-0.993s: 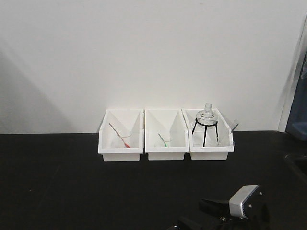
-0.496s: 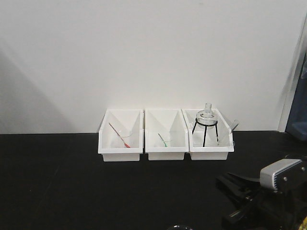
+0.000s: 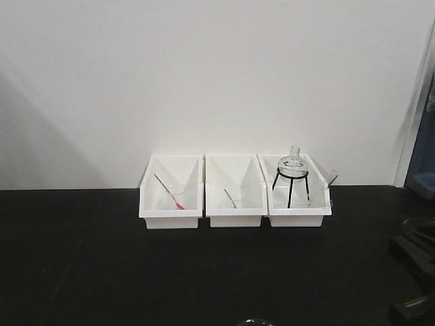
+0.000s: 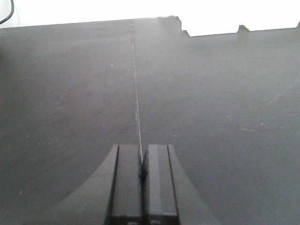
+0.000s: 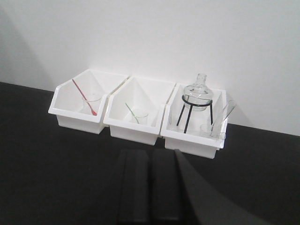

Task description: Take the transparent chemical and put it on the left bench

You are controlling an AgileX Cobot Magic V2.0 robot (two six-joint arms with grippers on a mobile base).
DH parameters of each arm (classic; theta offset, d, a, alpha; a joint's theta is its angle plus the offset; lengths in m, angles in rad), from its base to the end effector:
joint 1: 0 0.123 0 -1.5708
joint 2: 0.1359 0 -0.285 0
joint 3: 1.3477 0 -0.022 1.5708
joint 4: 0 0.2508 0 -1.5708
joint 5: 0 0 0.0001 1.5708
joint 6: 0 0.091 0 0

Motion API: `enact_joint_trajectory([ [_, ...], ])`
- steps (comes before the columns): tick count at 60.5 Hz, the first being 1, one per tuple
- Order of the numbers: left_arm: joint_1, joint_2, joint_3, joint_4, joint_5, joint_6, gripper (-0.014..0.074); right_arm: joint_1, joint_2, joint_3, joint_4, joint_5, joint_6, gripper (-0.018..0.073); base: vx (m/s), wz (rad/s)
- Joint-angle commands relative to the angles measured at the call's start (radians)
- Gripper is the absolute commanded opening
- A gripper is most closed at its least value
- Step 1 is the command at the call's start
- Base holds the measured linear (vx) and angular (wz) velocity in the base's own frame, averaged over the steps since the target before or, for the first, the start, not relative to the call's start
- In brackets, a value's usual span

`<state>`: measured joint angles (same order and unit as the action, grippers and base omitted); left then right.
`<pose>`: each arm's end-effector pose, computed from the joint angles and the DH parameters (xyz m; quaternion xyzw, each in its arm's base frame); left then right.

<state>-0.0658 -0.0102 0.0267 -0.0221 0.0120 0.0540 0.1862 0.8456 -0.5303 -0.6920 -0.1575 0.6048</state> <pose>0.0566 -0.0038 0.2036 0.0336 0.6852 -0.0124 0.7274 0.1761 0.0424 0.3150 -0.1322 0.7317 0.0723 0.6648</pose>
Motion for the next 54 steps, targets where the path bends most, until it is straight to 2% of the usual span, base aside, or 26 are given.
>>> enact_joint_trajectory([
  [1, -0.002, -0.019, 0.016, -0.001, -0.078, -0.008, -0.0003, 0.000, -0.031, -0.028, 0.006, -0.048, 0.002, -0.0007, 0.00, 0.00],
  [40, -0.002, -0.019, 0.016, -0.001, -0.078, -0.008, -0.0003, -0.002, -0.038, -0.025, 0.026, -0.040, -0.002, -0.0007, 0.00, 0.00],
  [43, -0.002, -0.019, 0.016, -0.001, -0.078, -0.008, -0.0003, -0.002, -0.038, -0.025, 0.072, -0.038, -0.003, -0.0007, 0.00, 0.00],
  [47, -0.002, -0.019, 0.016, -0.001, -0.078, -0.008, -0.0003, -0.002, -0.059, -0.025, 0.183, 0.000, -0.037, -0.0007, 0.00, 0.00],
  [54, -0.002, -0.019, 0.016, -0.001, -0.078, -0.008, -0.0003, -0.002, -0.114, -0.019, 0.353, 0.120, -0.223, -0.0007, 0.00, 0.00],
])
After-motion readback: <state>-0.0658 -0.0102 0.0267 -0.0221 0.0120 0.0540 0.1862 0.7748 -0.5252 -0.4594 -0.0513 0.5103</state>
